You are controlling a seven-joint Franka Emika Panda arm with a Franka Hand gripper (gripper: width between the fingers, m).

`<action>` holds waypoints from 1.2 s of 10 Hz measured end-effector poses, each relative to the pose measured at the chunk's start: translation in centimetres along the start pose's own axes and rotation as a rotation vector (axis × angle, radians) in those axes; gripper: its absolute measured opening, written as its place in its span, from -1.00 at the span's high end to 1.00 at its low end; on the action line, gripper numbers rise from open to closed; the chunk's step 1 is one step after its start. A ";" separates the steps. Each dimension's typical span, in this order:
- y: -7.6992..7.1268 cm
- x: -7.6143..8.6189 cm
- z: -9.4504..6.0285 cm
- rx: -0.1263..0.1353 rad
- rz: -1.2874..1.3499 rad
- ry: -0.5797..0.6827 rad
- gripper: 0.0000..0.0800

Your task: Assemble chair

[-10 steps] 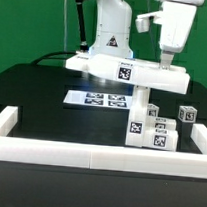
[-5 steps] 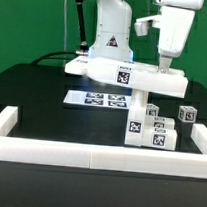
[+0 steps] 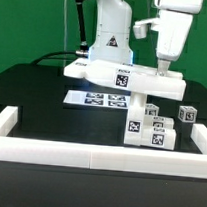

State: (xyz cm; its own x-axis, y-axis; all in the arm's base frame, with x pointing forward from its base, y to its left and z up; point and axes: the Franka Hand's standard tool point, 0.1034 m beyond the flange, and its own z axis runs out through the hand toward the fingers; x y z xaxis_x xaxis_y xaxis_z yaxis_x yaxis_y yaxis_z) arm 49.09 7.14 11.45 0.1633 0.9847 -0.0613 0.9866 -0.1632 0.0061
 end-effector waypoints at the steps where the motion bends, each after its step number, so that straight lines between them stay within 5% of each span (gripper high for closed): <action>1: 0.0 0.0 0.0 0.000 0.000 0.000 0.28; 2: 0.0 0.0 0.0 0.000 0.000 0.000 0.07; 3: 0.0 0.0 0.0 0.001 0.000 0.000 0.07; 4: 0.0 0.0 0.0 0.001 0.001 0.000 -0.43; 5: 0.0 0.0 0.0 0.001 0.001 0.000 -0.56; 9: 0.0 -0.1 -0.2 0.000 0.005 -0.002 -0.62; 12: 0.5 -1.1 -2.1 -0.011 0.018 -0.005 -0.62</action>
Offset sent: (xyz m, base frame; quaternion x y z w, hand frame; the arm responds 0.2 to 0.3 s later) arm 0.0000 0.0000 0.0000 0.0000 0.0000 0.0000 1.0000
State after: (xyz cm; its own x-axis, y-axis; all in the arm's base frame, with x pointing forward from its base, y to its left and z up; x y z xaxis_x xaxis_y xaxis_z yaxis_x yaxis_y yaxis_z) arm 49.38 6.13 13.56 0.1810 0.9813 -0.0659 0.9835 -0.1801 0.0186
